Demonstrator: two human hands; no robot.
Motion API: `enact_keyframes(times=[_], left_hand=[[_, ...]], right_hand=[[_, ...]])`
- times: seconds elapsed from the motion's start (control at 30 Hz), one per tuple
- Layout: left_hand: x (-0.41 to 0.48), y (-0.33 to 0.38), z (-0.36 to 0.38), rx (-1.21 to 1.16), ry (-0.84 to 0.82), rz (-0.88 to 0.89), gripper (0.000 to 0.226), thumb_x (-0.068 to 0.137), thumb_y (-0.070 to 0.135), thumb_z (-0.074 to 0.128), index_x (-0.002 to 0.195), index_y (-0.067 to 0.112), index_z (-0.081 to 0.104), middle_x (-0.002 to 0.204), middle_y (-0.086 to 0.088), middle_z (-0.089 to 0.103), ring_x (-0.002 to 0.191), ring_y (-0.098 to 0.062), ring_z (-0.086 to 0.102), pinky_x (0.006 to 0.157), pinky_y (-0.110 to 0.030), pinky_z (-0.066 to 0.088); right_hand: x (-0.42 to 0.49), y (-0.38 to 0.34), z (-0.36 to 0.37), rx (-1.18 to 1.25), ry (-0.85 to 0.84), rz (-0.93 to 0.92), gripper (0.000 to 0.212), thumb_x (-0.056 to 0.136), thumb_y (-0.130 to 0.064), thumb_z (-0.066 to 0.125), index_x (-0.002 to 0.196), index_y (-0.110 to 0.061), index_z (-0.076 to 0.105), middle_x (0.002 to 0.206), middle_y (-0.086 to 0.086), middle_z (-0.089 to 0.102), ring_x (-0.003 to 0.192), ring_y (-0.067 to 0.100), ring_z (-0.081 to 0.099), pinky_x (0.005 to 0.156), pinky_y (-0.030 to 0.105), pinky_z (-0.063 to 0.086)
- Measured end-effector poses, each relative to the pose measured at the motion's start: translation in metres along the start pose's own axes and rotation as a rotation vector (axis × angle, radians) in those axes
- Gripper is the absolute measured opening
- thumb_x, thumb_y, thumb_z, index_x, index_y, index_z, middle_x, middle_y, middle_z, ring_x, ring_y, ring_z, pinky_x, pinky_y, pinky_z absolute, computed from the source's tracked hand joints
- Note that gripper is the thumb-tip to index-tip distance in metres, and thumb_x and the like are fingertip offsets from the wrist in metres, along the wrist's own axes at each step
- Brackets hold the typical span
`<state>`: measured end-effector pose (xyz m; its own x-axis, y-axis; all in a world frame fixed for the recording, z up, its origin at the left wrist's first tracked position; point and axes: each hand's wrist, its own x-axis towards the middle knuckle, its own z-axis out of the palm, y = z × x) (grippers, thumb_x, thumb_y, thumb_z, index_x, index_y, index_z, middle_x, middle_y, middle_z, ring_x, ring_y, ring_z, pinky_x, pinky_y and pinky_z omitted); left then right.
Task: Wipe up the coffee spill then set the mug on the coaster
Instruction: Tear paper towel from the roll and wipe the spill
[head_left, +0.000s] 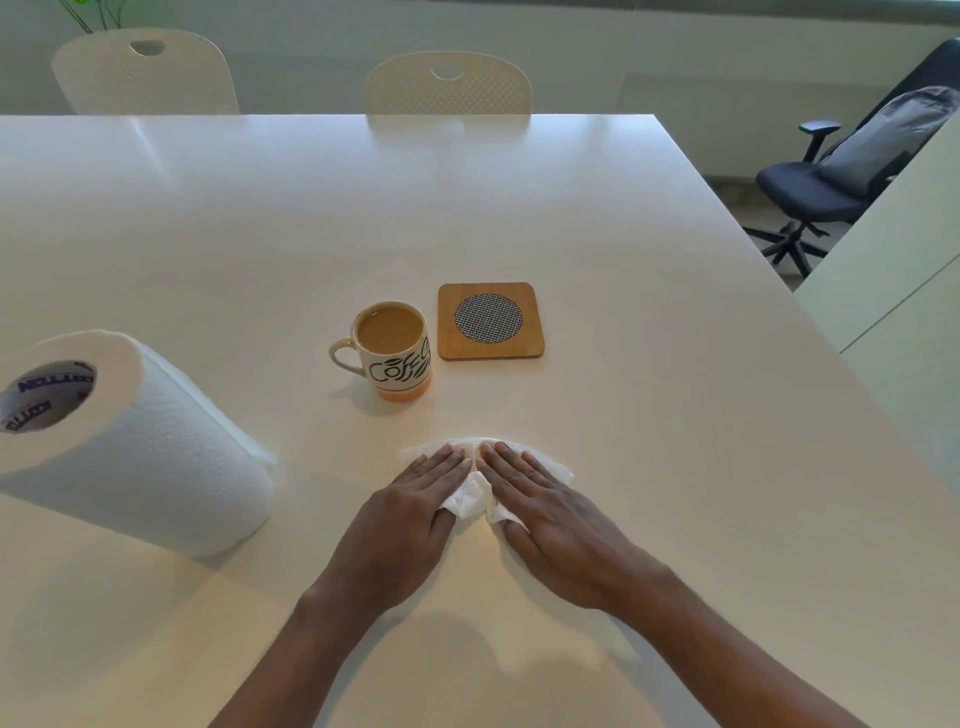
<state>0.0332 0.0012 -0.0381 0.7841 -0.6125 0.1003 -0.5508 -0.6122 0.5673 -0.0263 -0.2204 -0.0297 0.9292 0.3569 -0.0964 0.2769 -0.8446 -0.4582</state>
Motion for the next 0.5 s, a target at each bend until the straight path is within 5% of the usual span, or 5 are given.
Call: enact_keyframes(times=[0.17,0.5], left_hand=[[-0.008,0.011,0.006,0.024,0.045,-0.039,0.052,0.104,0.013,0.043,0.156,0.016,0.045,0.163,0.005,0.039,0.153,0.002,0.021,0.125,-0.016,0.012],[-0.027,0.029,0.012,-0.015,0.111,-0.168,0.054,0.103,0.007,0.048,0.156,0.015,0.044,0.164,0.004,0.039,0.154,0.001,0.022,0.125,-0.023,0.022]], right_hand=[[-0.002,-0.005,0.001,-0.005,-0.010,0.000,0.062,0.113,-0.029,0.031,0.169,-0.020,0.006,0.178,-0.003,-0.002,0.162,0.001,-0.013,0.133,0.026,-0.007],[-0.003,-0.023,0.019,-0.017,0.024,0.020,0.066,0.111,-0.030,0.030,0.169,-0.016,0.003,0.178,-0.001,-0.007,0.162,0.003,-0.017,0.134,0.029,-0.006]])
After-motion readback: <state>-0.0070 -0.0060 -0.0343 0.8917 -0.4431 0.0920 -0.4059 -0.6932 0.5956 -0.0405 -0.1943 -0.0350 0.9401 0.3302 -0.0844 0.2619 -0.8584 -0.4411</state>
